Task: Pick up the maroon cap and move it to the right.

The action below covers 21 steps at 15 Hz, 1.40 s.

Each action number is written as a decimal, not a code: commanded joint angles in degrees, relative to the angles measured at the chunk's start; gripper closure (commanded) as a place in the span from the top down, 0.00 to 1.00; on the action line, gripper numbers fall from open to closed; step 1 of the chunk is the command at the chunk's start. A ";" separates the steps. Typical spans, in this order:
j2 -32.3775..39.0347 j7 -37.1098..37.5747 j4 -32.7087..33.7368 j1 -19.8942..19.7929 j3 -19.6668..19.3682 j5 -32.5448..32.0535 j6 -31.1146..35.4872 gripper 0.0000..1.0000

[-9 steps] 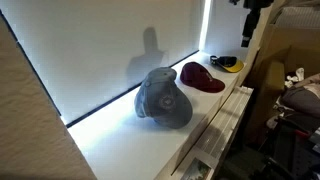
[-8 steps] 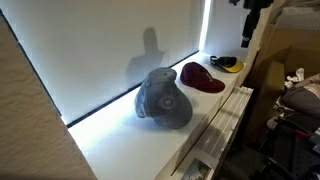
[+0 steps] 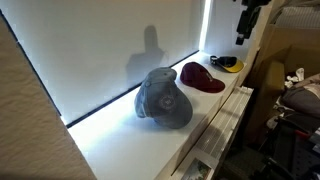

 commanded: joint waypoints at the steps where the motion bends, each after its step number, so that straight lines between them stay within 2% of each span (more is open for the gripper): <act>1: -7.61 7.92 4.95 1.18 2.49 7.15 -6.97 1.00; 4: -11.12 17.28 12.56 0.89 5.58 10.65 -10.20 1.00; 6: -12.23 24.16 18.86 -0.50 7.99 10.34 -11.71 1.00; 7: -12.30 28.81 22.68 -1.65 9.74 9.28 -14.28 1.00; 8: -13.06 31.85 26.74 -1.94 10.04 9.77 -21.16 1.00; 9: -13.73 27.16 20.31 -0.28 8.66 9.79 -13.83 1.00; 11: -14.42 30.83 25.46 -0.92 9.88 9.83 -19.57 1.00; 14: -14.16 31.40 26.29 -1.26 9.94 9.79 -20.37 1.00; 16: -10.61 35.58 28.65 -2.60 10.65 10.66 -16.53 1.00; 18: -2.26 39.68 32.84 -4.67 9.88 10.08 -16.57 1.00; 21: 3.26 41.60 31.52 -6.01 7.41 9.40 -17.59 1.00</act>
